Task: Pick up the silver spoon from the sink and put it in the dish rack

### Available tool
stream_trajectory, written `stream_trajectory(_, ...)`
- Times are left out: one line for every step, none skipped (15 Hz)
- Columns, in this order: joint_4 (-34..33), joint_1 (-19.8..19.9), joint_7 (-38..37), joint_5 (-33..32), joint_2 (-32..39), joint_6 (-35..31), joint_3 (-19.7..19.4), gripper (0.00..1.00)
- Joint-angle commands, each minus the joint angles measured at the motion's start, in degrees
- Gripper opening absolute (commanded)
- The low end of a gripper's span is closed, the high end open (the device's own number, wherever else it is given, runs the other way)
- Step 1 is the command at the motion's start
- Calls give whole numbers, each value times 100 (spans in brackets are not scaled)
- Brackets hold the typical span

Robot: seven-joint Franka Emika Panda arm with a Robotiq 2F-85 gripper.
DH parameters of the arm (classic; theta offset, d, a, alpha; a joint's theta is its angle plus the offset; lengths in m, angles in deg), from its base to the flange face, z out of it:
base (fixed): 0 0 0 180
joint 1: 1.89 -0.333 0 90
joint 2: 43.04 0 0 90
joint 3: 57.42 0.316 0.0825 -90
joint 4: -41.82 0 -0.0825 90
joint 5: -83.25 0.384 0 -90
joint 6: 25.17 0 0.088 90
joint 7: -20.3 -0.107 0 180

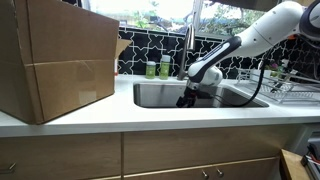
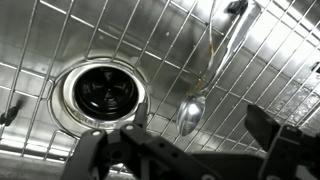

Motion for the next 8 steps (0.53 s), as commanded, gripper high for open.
stream_trajectory(-622,44,-313,-191,542,175,92,100)
stream_trajectory(-717,9,-389,-239,633,192,80,100)
stream_trajectory(-827,-125,-588,-374,754,78,-27,100)
stream_trajectory(-961,-129,-674,-414,844,164,-17,100)
stream_trajectory(-1089,-167,-801,-480,938,175,-26,100)
stream_trajectory(-1195,-192,-899,-542,1018,205,-26,100)
stream_trajectory(-1309,-221,-1009,-606,1105,251,-42,100)
stream_trajectory(-1423,-255,-1122,-680,1184,308,-70,100)
